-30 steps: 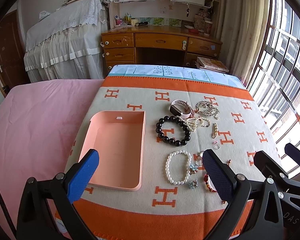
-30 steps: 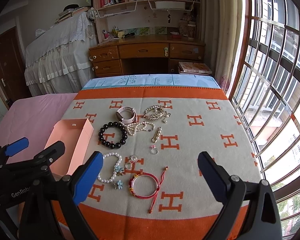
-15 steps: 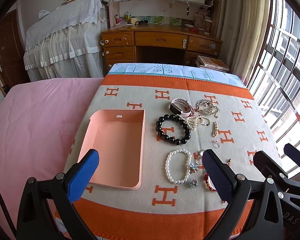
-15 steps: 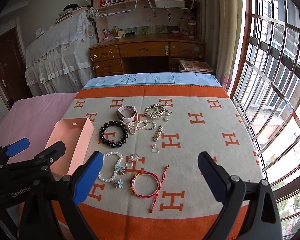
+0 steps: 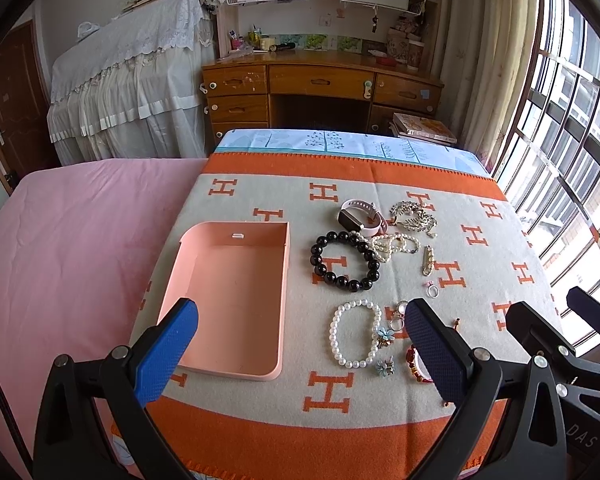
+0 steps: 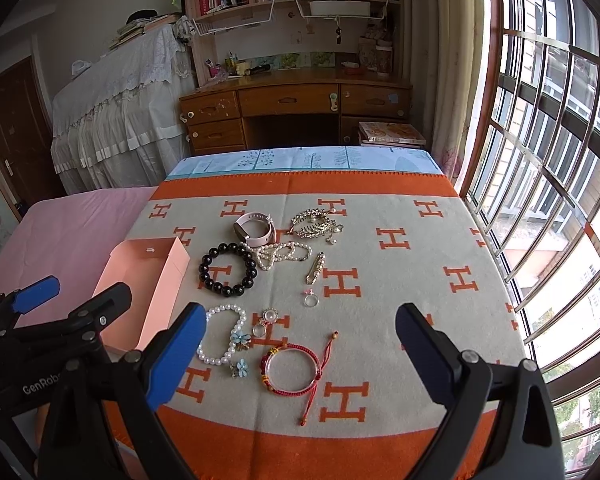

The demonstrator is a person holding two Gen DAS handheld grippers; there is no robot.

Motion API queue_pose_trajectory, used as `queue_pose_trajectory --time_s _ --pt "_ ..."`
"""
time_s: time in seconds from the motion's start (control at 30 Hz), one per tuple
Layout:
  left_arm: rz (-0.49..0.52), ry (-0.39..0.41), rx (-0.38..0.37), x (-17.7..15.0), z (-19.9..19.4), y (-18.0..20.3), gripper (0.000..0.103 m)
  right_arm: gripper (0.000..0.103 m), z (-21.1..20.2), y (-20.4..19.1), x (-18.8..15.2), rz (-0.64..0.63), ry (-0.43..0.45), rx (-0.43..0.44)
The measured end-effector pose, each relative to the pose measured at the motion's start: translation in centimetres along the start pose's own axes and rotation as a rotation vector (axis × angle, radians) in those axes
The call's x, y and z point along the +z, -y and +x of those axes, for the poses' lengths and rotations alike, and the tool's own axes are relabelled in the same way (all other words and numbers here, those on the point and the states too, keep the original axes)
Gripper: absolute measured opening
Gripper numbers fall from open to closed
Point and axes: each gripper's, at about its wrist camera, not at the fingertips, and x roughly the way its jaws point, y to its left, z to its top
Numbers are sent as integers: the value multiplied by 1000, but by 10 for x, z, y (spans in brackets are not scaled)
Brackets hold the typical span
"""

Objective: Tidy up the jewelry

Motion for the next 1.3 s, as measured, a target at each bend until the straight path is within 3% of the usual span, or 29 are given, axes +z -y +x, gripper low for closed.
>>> queue_pose_trajectory --time_s 0.7,0.9,1.07,1.3 --pt "-6 24 -10 -6 -25 -1 102 96 -22 -2 -7 1 43 13" --pt "0 -11 -62 -8 -28 0 102 96 -26 -2 -9 3 44 24" --pt "-3 -102 -144 5 -9 -6 102 96 -30 13 -8 26 44 16" --pt "37 -116 -114 41 22 -6 102 95 -6 49 3 67 -14 -2"
